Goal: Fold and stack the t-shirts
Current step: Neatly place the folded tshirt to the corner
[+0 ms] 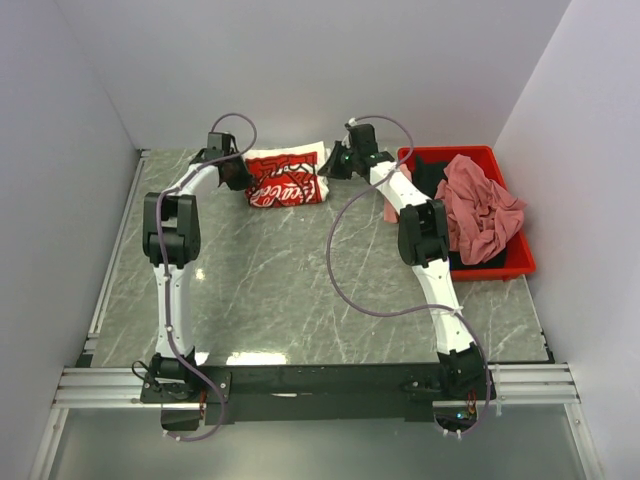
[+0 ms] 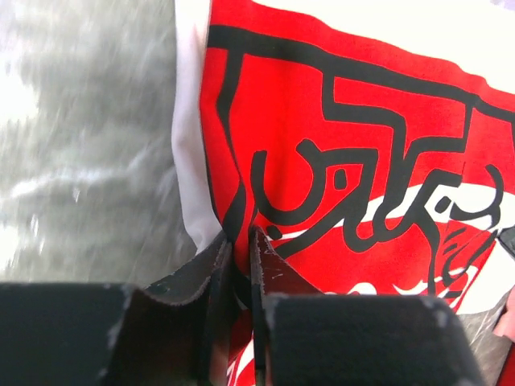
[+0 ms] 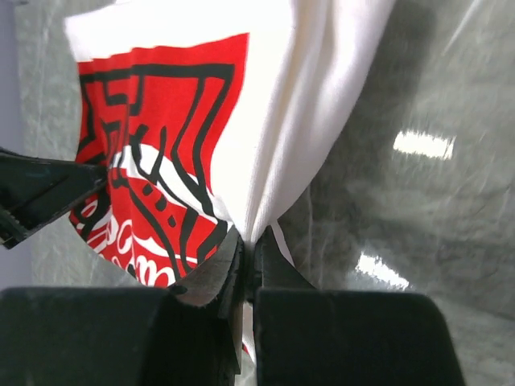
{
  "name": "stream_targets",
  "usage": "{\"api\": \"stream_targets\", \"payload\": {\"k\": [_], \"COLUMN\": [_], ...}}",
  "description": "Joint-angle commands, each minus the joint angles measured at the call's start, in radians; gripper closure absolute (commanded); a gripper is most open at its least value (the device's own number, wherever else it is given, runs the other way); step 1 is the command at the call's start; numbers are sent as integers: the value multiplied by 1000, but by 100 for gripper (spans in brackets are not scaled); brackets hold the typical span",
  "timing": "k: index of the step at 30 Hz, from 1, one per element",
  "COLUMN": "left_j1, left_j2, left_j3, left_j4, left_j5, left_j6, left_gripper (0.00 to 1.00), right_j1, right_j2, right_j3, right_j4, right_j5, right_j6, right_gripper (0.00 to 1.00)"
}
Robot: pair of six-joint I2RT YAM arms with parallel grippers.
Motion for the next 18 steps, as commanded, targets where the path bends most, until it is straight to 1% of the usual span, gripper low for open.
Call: {"api": "stream_targets", "payload": {"k": [1,3,4,6,11,15,16,18], "left_j1": [4,4,5,8,19,21,22,25], "left_j2": [46,80,92,119,150,182,187,184], "left_j3": [95,145,162,201,222,276,287,297], "left_j4": [5,-11,-18,-33,-4,-12,-18,-30], "left_j5": [49,50,50,43,76,73,70,73], "left_j6": [27,27,30,30,19,30,30,36], "left_gripper": [82,81,81,80,77,74,74,70], "right_j1": [-5,-11,-14,-20,-22,-25,-29,-34], "right_j2": [-47,-20,-2,37,49,54,51,51], "right_j3": [-22,-7,29,53,21,28,28,28], "right_j4": [166,157,152,157,215,185,177,160], "right_j5": [12,16,2,-29,-55,-23,-14,-3], "right_j6": [23,32,39,79,138,147,150,150], "right_gripper": [98,98,98,98,98,97,91,85]}}
